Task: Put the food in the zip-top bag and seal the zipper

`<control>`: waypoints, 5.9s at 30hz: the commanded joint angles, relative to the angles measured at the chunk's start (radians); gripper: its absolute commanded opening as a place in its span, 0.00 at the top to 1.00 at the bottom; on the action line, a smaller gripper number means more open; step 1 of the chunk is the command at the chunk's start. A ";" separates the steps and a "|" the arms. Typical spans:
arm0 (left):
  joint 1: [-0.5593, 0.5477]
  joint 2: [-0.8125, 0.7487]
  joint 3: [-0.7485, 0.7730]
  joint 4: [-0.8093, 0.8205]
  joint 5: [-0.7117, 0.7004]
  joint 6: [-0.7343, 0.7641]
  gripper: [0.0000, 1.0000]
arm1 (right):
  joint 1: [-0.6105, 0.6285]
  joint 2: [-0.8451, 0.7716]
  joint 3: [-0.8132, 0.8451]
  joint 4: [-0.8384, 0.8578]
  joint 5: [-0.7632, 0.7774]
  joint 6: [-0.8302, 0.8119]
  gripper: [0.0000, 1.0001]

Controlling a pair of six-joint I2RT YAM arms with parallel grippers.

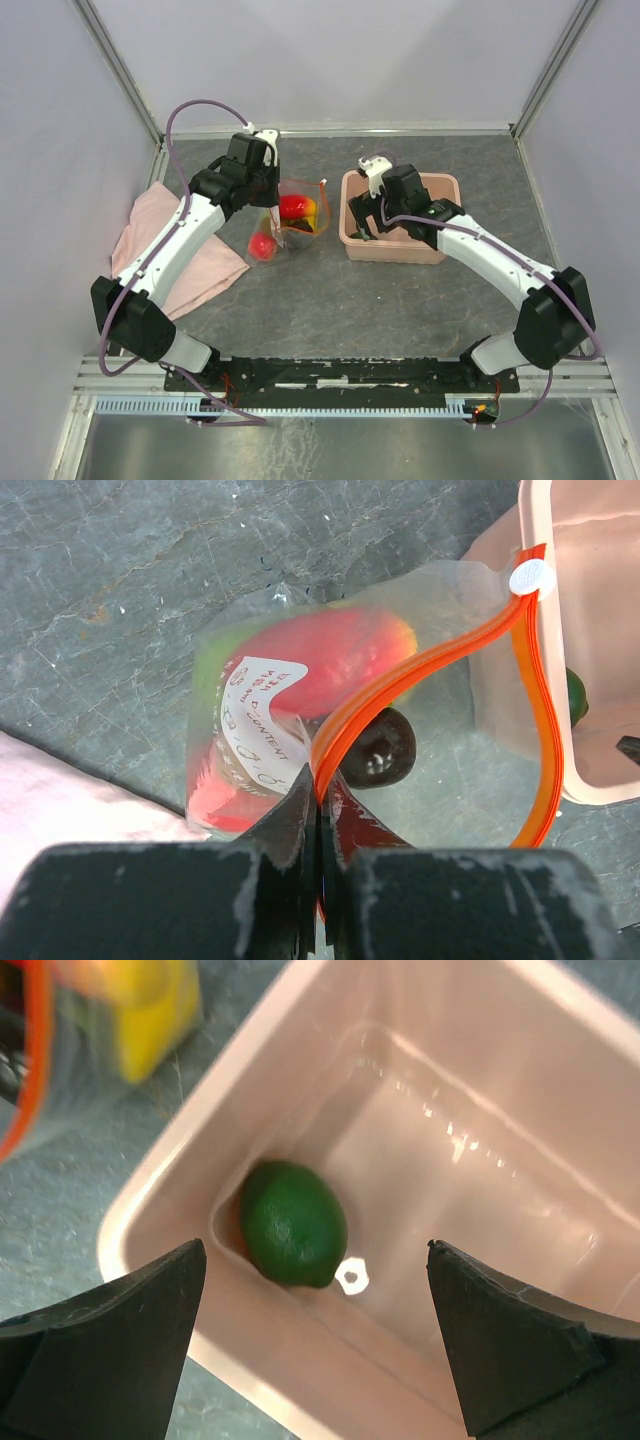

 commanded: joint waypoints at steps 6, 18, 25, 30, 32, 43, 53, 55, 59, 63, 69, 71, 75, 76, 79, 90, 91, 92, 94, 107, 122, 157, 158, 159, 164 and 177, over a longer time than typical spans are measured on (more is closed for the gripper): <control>0.006 0.003 0.000 0.072 -0.021 -0.043 0.97 | 0.021 0.015 -0.044 -0.259 -0.027 0.083 0.01; 0.008 0.012 0.009 0.073 -0.070 -0.030 0.97 | 0.003 -0.172 -0.146 -0.520 0.205 0.247 0.01; 0.008 0.008 -0.001 0.073 -0.081 -0.022 0.97 | -0.204 -0.168 -0.159 -0.431 0.211 0.272 0.01; 0.008 -0.002 -0.017 0.080 -0.085 -0.022 0.97 | -0.296 -0.051 -0.106 -0.262 0.245 0.240 0.01; 0.008 -0.006 -0.024 0.082 -0.089 -0.021 0.97 | -0.308 0.026 -0.061 -0.191 0.238 0.234 0.01; 0.011 -0.012 -0.025 0.084 -0.103 -0.024 0.97 | -0.212 0.380 0.334 -0.024 -0.091 0.080 0.01; 0.013 0.000 -0.010 0.084 -0.104 -0.028 0.97 | -0.159 0.192 0.181 -0.142 -0.042 0.057 0.01; 0.013 0.003 -0.005 0.084 -0.102 -0.030 0.97 | -0.158 0.139 0.144 -0.204 -0.022 0.074 0.01; 0.014 0.015 0.000 0.083 -0.096 -0.030 0.97 | -0.158 0.049 0.082 -0.316 0.043 0.118 0.01; 0.012 0.022 0.002 0.087 -0.087 -0.032 0.97 | -0.159 -0.011 0.077 -0.365 0.128 0.109 0.01; 0.013 0.021 0.006 0.087 -0.092 -0.026 0.97 | -0.205 -0.013 0.204 -0.490 0.212 0.037 0.02; 0.013 0.017 0.003 0.087 -0.093 -0.026 0.97 | -0.251 0.004 0.225 -0.525 0.214 0.034 0.13; 0.012 0.007 -0.005 0.086 -0.097 -0.024 0.97 | -0.311 0.016 0.225 -0.514 0.171 0.029 0.25; 0.013 0.005 -0.006 0.087 -0.098 -0.024 0.97 | -0.317 0.030 0.224 -0.513 0.153 0.020 0.25; 0.014 0.001 -0.008 0.087 -0.099 -0.024 0.97 | -0.341 0.095 0.232 -0.521 0.104 0.005 0.28; 0.014 -0.019 -0.020 0.087 -0.105 -0.024 0.97 | -0.357 0.150 0.266 -0.482 0.090 -0.071 0.74; 0.015 -0.021 -0.019 0.087 -0.107 -0.024 0.97 | -0.355 0.127 0.269 -0.477 0.102 -0.089 0.79; 0.016 -0.021 -0.018 0.087 -0.110 -0.024 0.97 | -0.355 0.096 0.267 -0.462 0.110 -0.108 0.83; 0.014 -0.023 -0.018 0.087 -0.115 -0.023 0.97 | -0.355 0.021 0.239 -0.389 0.113 -0.181 0.94; 0.017 -0.033 -0.026 0.092 -0.120 -0.017 0.97 | -0.353 -0.257 -0.029 -0.023 0.073 -0.425 0.98; 0.017 -0.057 -0.038 0.084 -0.120 -0.017 0.97 | -0.355 -0.133 0.007 -0.345 0.132 -0.080 0.94; 0.017 -0.041 -0.035 0.084 -0.128 -0.005 0.97 | -0.277 -0.085 0.237 -0.743 -0.249 -0.090 0.26; 0.017 -0.042 -0.035 0.083 -0.130 -0.003 0.97 | -0.266 -0.077 0.231 -0.743 -0.271 -0.094 0.25; 0.017 -0.043 -0.035 0.084 -0.131 -0.001 0.97 | -0.253 -0.066 0.223 -0.742 -0.280 -0.096 0.24; 0.016 -0.047 -0.040 0.084 -0.139 0.001 0.97 | -0.195 0.008 0.180 -0.745 -0.315 -0.138 0.20; 0.017 -0.049 -0.040 0.082 -0.140 0.000 0.97 | -0.140 0.175 0.013 -0.491 -0.358 -0.092 0.12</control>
